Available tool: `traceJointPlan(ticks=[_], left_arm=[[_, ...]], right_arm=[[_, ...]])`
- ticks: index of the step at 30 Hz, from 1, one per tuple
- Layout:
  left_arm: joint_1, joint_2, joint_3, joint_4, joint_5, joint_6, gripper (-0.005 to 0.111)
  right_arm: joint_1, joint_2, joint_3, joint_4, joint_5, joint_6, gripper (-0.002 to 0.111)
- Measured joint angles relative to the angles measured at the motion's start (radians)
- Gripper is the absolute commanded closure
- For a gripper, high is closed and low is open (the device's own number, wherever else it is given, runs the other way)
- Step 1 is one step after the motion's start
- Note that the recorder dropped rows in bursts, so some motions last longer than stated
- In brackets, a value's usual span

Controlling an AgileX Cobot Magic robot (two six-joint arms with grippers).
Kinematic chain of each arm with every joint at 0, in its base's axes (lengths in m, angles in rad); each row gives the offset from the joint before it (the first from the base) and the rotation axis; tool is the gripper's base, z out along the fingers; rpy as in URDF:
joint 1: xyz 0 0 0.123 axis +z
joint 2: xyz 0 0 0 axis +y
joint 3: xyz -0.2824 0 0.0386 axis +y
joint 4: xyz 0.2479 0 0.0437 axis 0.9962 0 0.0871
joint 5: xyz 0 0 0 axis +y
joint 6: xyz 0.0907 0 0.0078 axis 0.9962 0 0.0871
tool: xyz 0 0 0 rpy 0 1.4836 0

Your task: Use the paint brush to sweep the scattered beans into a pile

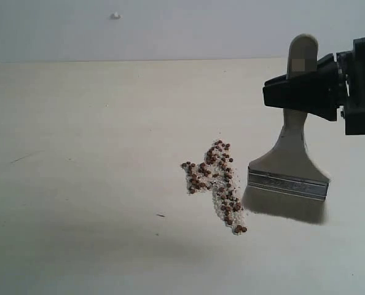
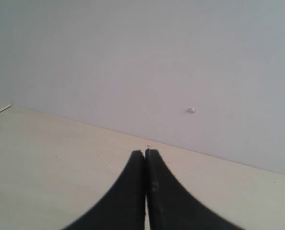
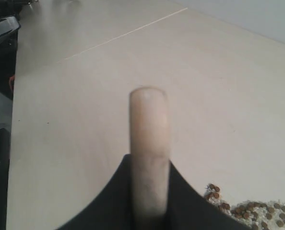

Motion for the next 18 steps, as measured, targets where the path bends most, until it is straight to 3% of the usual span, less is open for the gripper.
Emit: traceJointPlan(ticks=[18], left_arm=[[0.0, 0.0, 0.0, 0.0, 0.0, 0.0, 0.107]], right_arm=[[0.0, 0.0, 0.0, -0.003, 0.041, 0.049, 0.108]])
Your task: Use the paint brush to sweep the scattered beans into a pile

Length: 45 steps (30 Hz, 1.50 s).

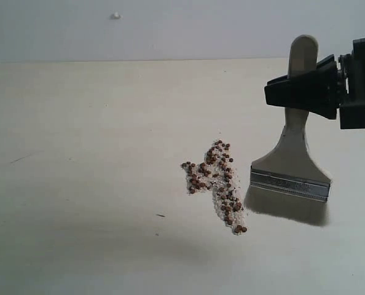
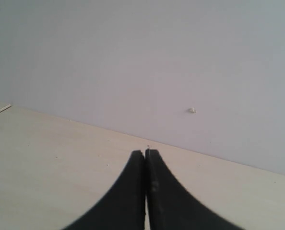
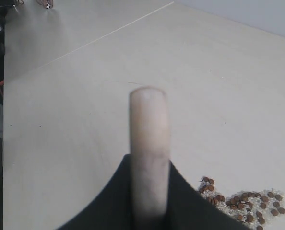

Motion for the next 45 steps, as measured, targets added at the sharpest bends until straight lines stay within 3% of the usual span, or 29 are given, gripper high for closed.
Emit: traceJointPlan(ticks=[25, 33, 39, 45], left_arm=[[0.0, 0.0, 0.0, 0.0, 0.0, 0.0, 0.107], [0.0, 0.0, 0.0, 0.0, 0.0, 0.0, 0.107], [0.0, 0.0, 0.0, 0.0, 0.0, 0.0, 0.107], [0.0, 0.0, 0.0, 0.0, 0.0, 0.0, 0.107]], right_arm=[[0.0, 0.0, -0.002, 0.024, 0.007, -0.009, 0.108], [-0.009, 0.0, -0.002, -0.009, 0.232, -0.19, 0.108], [-0.099, 0.012, -0.002, -0.016, -0.011, -0.385, 0.108], [-0.188, 0.038, 0.005, -0.02, -0.056, -0.397, 0.108]])
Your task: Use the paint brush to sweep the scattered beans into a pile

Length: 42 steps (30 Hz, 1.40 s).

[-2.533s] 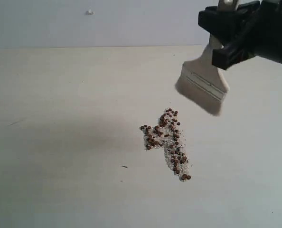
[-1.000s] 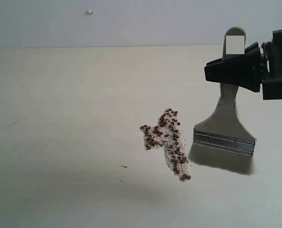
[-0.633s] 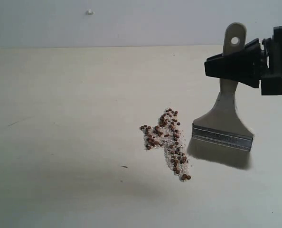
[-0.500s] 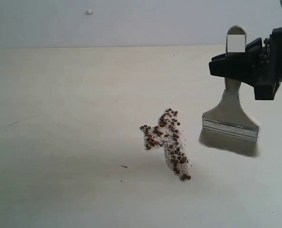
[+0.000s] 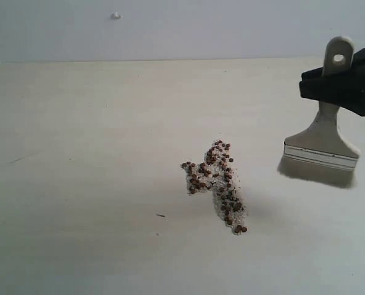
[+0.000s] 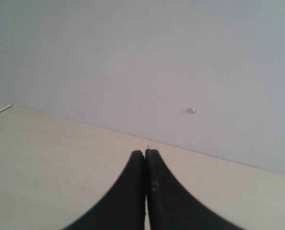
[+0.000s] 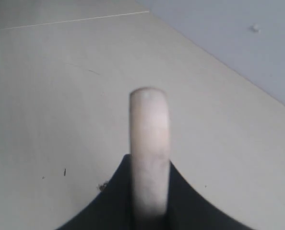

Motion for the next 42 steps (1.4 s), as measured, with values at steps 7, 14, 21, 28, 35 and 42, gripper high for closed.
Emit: traceJointPlan(ticks=[7, 14, 21, 28, 35, 42], left_arm=[[0.0, 0.0, 0.0, 0.0, 0.0, 0.0, 0.107], [0.0, 0.0, 0.0, 0.0, 0.0, 0.0, 0.107], [0.0, 0.0, 0.0, 0.0, 0.0, 0.0, 0.107], [0.0, 0.0, 0.0, 0.0, 0.0, 0.0, 0.107], [0.0, 0.0, 0.0, 0.0, 0.0, 0.0, 0.107], [0.0, 0.0, 0.0, 0.0, 0.0, 0.0, 0.107]], right_arm=[[0.021, 0.034, 0.074, 0.0, 0.0, -0.005, 0.108], [0.16, 0.078, 0.124, 0.0, 0.0, -0.022, 0.108], [0.286, 0.079, 0.128, -0.002, -0.002, -0.025, 0.108], [0.33, 0.162, 0.128, 0.001, -0.013, -0.156, 0.108], [0.33, 0.341, 0.126, 0.052, -0.067, -0.372, 0.108], [0.335, 0.423, 0.091, 0.084, -0.094, -0.474, 0.108]])
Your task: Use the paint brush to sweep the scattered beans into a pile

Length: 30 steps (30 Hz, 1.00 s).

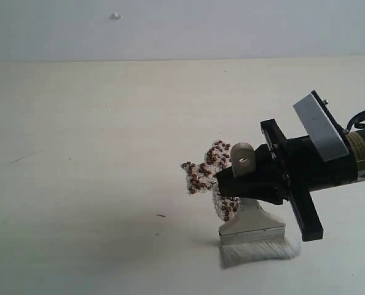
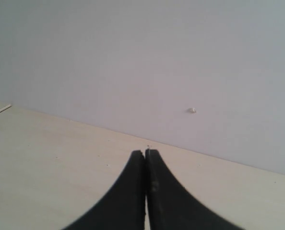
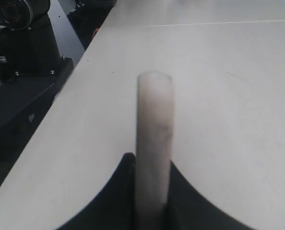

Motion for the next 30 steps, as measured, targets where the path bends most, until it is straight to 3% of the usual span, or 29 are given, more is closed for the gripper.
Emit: traceJointPlan(ticks=[13, 30], left_arm=[[0.0, 0.0, 0.0, 0.0, 0.0, 0.0, 0.107], [0.0, 0.0, 0.0, 0.0, 0.0, 0.0, 0.107]], right_arm=[[0.0, 0.11, -0.219, 0.012, 0.0, -0.015, 0.108], [0.0, -0.027, -0.23, -0.068, 0.074, 0.253, 0.108]])
